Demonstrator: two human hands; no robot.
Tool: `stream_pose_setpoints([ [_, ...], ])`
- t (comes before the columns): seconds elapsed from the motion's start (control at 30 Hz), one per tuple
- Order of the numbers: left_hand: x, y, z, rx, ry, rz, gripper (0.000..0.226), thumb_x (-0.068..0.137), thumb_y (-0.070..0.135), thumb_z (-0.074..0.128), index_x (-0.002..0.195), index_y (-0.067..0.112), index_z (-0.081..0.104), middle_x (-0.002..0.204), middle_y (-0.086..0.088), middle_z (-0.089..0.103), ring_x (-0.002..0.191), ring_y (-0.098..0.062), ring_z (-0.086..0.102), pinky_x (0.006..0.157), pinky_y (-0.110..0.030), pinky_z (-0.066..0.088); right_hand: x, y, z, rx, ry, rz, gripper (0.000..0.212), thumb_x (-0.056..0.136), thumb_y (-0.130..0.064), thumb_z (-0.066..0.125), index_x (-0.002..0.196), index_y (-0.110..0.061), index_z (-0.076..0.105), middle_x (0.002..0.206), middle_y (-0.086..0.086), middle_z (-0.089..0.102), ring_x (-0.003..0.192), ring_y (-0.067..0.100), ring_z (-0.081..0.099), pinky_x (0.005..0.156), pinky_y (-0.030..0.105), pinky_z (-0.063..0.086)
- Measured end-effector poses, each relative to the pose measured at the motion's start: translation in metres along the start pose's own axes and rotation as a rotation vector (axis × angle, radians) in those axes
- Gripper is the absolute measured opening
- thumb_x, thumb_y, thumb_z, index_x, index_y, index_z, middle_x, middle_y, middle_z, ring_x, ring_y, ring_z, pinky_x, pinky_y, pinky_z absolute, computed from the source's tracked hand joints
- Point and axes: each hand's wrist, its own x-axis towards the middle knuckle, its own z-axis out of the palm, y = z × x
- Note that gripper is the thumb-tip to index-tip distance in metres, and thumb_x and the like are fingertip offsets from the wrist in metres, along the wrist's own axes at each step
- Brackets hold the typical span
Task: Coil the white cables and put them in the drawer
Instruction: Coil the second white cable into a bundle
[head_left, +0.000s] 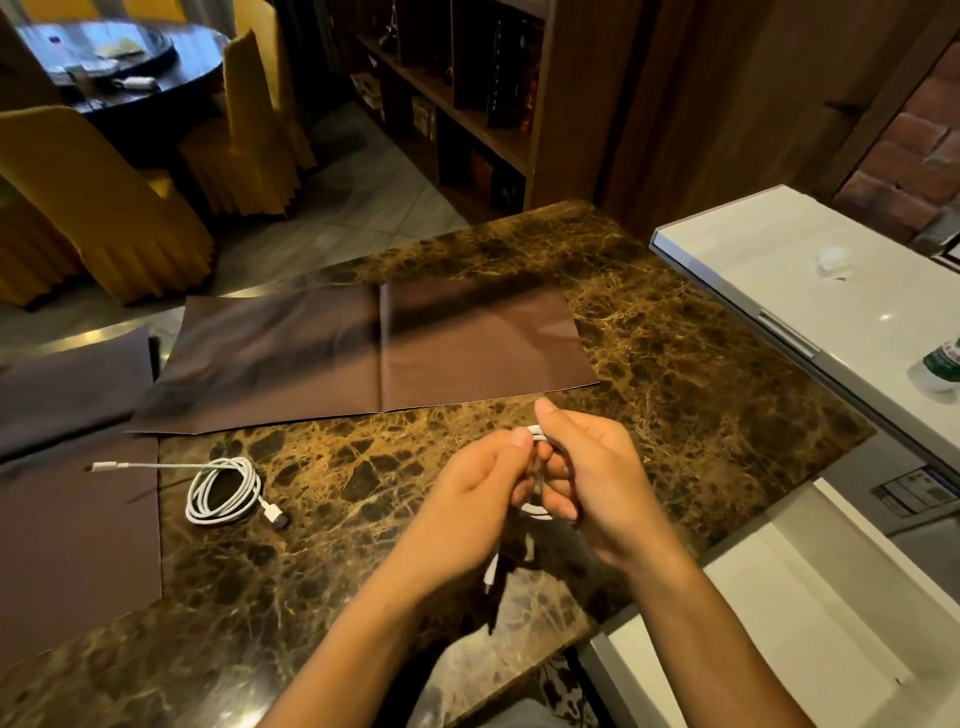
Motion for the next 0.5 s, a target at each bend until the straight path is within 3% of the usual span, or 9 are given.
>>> stream_pose_setpoints([
  [0.1,-0.002,-0.001,0.005,-0.525,0.016,-0.161,0.043,0.106,0.03,0.042,0.07,0.009,0.054,0.058,-0.009,0.045,0.058,-0.022,0.063,0.071,-0.031,0.057,0.0,-0.002,0.005,-0.053,-0.029,-0.023,0.045,0.101,-0.032,0.054,0.073,0.002,0.064,0.052,0.015,0.058,0.035,0.013,0.043,0.032,0.017,0.03],
  [0.17,0.001,-0.006,0.007,-0.713,0.056,-0.199,0.043,0.104,0.031,0.044,0.069,0.008,0.056,0.053,-0.006,0.044,0.052,-0.021,0.056,0.073,-0.039,0.052,0.002,-0.002,0.006,-0.032,-0.039,-0.022,0.044,0.101,-0.031,0.053,0.076,0.003,0.066,0.051,0.013,0.055,0.038,0.018,0.045,0.035,0.019,0.033],
  [0.27,0.006,-0.006,0.007,-0.621,0.16,-0.148,0.052,0.107,0.031,0.039,0.061,0.014,0.058,0.045,0.001,0.048,0.046,-0.015,0.05,0.071,-0.038,0.044,0.003,-0.001,0.003,0.034,-0.083,0.01,0.039,0.102,-0.028,0.052,0.083,0.0,0.069,0.06,0.013,0.055,0.052,0.023,0.05,0.051,0.026,0.048],
  [0.33,0.007,-0.006,0.006,-0.507,0.216,-0.138,0.054,0.108,0.03,0.037,0.059,0.019,0.058,0.047,0.003,0.052,0.048,-0.011,0.054,0.07,-0.034,0.045,0.0,0.0,-0.002,0.01,-0.112,-0.002,0.032,0.103,-0.022,0.051,0.1,0.002,0.073,0.082,0.021,0.068,0.071,0.03,0.063,0.07,0.034,0.056],
  [0.4,0.009,-0.01,0.0,-0.444,0.247,-0.145,0.052,0.108,0.031,0.037,0.061,0.021,0.057,0.05,0.006,0.05,0.048,-0.008,0.049,0.061,-0.03,0.039,-0.005,-0.001,-0.009,-0.115,-0.105,-0.065,0.025,0.102,-0.015,0.053,0.109,-0.007,0.076,0.1,0.017,0.076,0.091,0.033,0.071,0.083,0.038,0.059],
  [0.5,0.013,-0.017,-0.01,-0.439,0.282,-0.113,0.043,0.107,0.034,0.039,0.066,0.021,0.046,0.057,0.003,0.032,0.05,-0.011,0.027,0.062,-0.04,0.009,-0.011,0.0,-0.017,-0.253,-0.076,-0.071,0.02,0.098,-0.012,0.06,0.107,-0.014,0.078,0.098,0.009,0.078,0.09,0.023,0.074,0.073,0.031,0.06],
])
